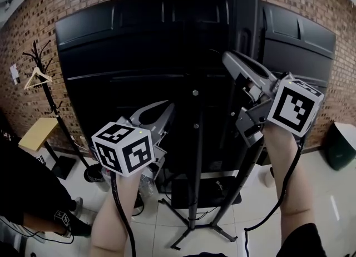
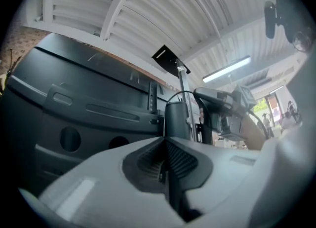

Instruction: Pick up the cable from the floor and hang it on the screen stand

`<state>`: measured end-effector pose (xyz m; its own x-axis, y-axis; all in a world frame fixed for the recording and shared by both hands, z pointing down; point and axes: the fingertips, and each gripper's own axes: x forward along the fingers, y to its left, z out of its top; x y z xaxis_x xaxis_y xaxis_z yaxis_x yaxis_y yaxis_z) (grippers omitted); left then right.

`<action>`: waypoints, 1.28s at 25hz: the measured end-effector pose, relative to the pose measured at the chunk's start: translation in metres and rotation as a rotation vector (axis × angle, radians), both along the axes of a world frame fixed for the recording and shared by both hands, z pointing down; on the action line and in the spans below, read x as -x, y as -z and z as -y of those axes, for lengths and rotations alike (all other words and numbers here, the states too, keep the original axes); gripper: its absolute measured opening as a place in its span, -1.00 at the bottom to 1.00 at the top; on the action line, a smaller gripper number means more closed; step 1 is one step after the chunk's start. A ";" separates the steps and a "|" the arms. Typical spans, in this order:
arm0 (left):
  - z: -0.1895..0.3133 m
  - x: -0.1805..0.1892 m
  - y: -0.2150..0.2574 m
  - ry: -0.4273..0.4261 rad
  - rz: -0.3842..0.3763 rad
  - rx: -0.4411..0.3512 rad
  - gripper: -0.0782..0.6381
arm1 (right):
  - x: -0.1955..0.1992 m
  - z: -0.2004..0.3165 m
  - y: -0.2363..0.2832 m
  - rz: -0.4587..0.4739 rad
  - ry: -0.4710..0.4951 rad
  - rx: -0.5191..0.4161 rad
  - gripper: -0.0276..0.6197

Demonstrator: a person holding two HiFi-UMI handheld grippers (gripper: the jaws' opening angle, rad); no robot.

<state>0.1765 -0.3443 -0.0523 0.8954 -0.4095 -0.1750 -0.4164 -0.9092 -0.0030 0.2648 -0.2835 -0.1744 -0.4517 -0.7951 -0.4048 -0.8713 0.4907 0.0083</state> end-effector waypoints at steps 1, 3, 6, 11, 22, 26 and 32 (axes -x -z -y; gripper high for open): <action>-0.001 -0.002 -0.002 -0.001 0.000 0.002 -0.77 | -0.006 -0.003 -0.005 0.013 -0.006 0.000 -0.83; -0.001 -0.004 -0.007 0.000 -0.005 0.007 -0.77 | -0.014 -0.007 -0.019 0.055 -0.011 0.002 -0.83; -0.001 -0.002 -0.016 -0.012 -0.020 0.020 -0.77 | -0.020 -0.010 -0.043 0.114 -0.017 0.006 -0.83; -0.003 0.005 -0.016 0.007 -0.011 0.006 -0.77 | -0.026 -0.007 -0.066 0.126 -0.102 0.026 -0.83; -0.018 0.006 -0.039 0.011 -0.011 -0.019 -0.77 | -0.015 0.009 -0.109 0.106 -0.140 0.049 -0.83; -0.025 0.007 -0.049 0.014 -0.022 -0.024 -0.77 | -0.010 0.008 -0.114 0.090 -0.157 0.023 -0.83; -0.031 0.011 -0.065 0.032 -0.006 -0.001 -0.77 | -0.005 0.004 -0.120 0.070 -0.191 0.001 -0.82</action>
